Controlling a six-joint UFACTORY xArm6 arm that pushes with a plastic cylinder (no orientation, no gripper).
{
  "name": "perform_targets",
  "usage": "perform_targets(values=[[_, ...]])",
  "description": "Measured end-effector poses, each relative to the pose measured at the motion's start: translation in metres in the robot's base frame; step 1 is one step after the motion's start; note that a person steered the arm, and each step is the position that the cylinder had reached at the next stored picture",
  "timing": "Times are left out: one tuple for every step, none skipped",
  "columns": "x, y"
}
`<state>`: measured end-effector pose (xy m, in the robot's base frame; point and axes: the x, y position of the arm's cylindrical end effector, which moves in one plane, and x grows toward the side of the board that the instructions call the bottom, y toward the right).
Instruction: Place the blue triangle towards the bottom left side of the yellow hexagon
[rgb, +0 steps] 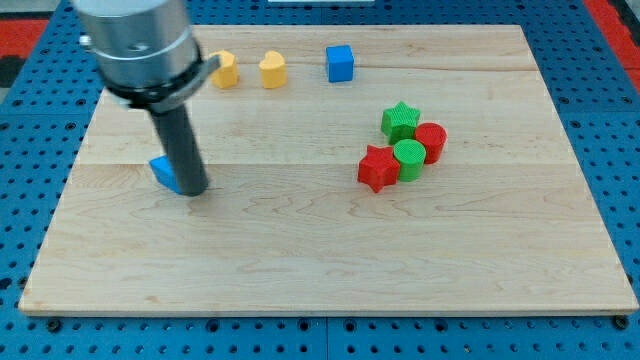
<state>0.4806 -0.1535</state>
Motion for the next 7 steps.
perform_targets(values=[[-0.009,-0.030],[-0.045,-0.067],[-0.067,-0.060],[-0.104,-0.057],[-0.083,-0.085],[-0.098,-0.096],[-0.138,-0.094]])
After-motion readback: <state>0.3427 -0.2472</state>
